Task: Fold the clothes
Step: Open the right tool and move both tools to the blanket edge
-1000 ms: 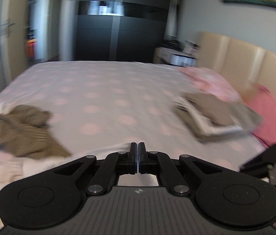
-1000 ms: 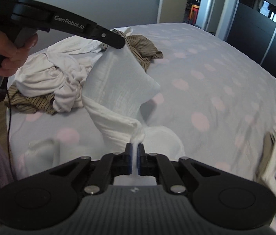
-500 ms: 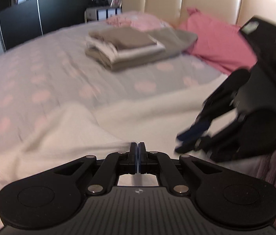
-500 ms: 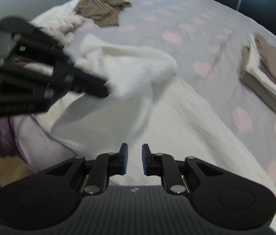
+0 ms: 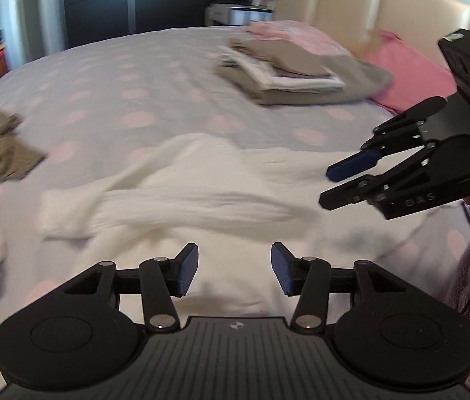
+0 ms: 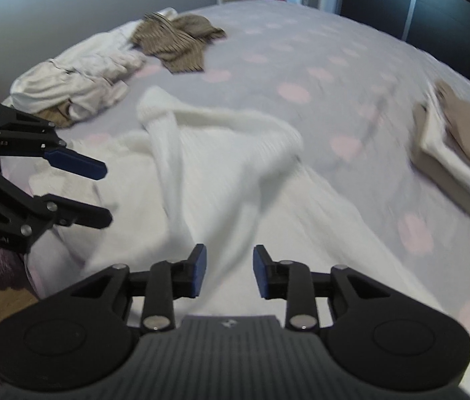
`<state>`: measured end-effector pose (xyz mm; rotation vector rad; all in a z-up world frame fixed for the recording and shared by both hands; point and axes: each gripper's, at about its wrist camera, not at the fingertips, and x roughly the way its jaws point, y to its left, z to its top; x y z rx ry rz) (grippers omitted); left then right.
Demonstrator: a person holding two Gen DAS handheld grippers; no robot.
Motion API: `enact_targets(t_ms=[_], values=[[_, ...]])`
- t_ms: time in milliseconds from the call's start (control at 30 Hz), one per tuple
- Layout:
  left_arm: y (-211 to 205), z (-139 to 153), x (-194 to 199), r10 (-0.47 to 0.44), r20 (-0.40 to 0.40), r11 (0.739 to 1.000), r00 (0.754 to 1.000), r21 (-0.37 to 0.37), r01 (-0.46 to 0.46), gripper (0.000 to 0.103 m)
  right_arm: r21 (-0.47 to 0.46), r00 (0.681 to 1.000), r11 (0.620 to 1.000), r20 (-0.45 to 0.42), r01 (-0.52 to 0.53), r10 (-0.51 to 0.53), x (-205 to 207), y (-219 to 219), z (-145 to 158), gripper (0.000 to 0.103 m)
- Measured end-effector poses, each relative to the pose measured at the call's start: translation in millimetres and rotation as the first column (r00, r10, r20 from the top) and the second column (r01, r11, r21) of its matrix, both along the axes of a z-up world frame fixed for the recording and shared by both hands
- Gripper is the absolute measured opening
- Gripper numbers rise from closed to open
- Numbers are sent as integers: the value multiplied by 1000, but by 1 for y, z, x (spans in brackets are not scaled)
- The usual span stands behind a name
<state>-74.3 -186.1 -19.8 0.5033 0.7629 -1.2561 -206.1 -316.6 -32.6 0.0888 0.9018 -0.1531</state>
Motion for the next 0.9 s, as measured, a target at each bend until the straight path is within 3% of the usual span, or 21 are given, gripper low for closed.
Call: enact_targets(t_ms=[200, 367, 633, 667, 733, 767, 800, 900], values=[[28, -14, 26, 47, 52, 996, 998, 76, -51, 49, 6, 994, 994, 30, -108, 108, 62, 14, 9, 44], [48, -35, 33, 47, 72, 989, 996, 134, -56, 50, 31, 991, 991, 3, -131, 131, 111, 16, -6, 48], [59, -63, 43, 121, -61, 971, 991, 213, -106, 48, 80, 993, 991, -40, -105, 108, 167, 10, -35, 51], [59, -66, 43, 123, -89, 969, 988, 224, -100, 48, 103, 993, 989, -45, -103, 108, 171, 9, -39, 48], [59, -69, 43, 124, -136, 968, 983, 233, -90, 36, 148, 992, 984, -58, -104, 113, 176, 8, -47, 36], [60, -68, 42, 121, -139, 971, 983, 224, -88, 32, 149, 991, 984, -68, -102, 113, 176, 10, -48, 27], [61, -66, 42, 118, -137, 972, 983, 217, -87, 25, 146, 991, 984, -75, -102, 114, 175, 11, -49, 10], [63, -58, 44, 121, -144, 978, 982, 186, -94, 10, 108, 993, 989, -52, -97, 103, 166, 11, -37, 8]])
